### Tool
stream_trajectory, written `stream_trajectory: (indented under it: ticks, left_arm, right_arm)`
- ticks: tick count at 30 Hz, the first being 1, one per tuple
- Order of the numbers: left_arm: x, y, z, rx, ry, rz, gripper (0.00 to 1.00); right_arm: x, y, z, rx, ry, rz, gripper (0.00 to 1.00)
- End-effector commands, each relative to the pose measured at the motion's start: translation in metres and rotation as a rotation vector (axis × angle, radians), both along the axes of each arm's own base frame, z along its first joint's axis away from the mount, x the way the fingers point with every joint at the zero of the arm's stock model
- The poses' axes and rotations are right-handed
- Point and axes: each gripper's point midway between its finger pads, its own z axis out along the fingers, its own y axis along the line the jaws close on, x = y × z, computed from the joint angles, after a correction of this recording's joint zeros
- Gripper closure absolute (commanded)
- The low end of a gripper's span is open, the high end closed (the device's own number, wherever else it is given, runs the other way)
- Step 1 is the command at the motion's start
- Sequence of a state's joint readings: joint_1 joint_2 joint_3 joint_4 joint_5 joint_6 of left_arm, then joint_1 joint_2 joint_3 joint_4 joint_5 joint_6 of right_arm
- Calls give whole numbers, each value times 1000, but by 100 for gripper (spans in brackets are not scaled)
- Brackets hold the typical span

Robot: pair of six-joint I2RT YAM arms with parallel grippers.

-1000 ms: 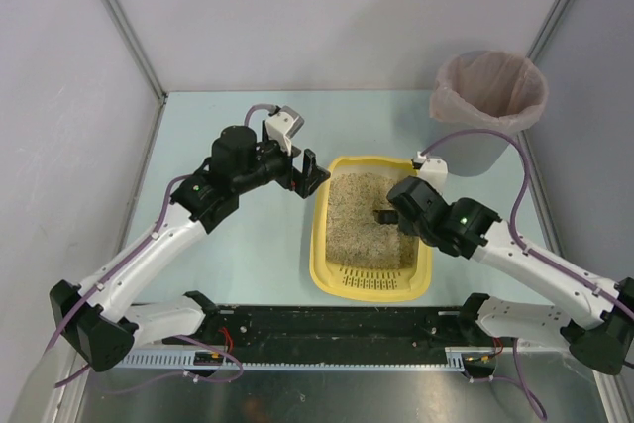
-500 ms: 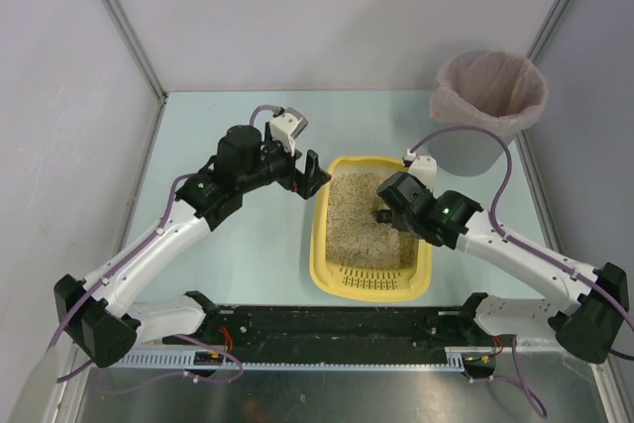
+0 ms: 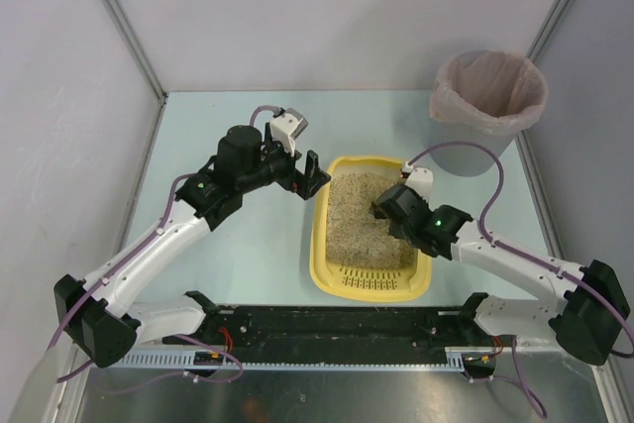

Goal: Clean the litter box

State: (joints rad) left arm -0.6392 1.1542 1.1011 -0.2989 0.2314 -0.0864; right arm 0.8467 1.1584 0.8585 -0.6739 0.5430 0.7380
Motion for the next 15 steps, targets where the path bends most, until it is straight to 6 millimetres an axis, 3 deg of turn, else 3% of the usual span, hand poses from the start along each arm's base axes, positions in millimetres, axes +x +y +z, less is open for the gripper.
stream_trajectory:
  ticks: [1,11,15]
  left_arm:
    - [1,-1,9,-8,-39,-10,0]
    - [1,-2,11,-10,-41,-13,0]
    - [0,-2,11,-13,-40,-14,0]
  right_arm:
    - [5,0,-18,29,-34,-25,100]
    - [-5,-8,-11,63,-239,-66,100]
    - [-7,-2,-7,120,-276,-44,100]
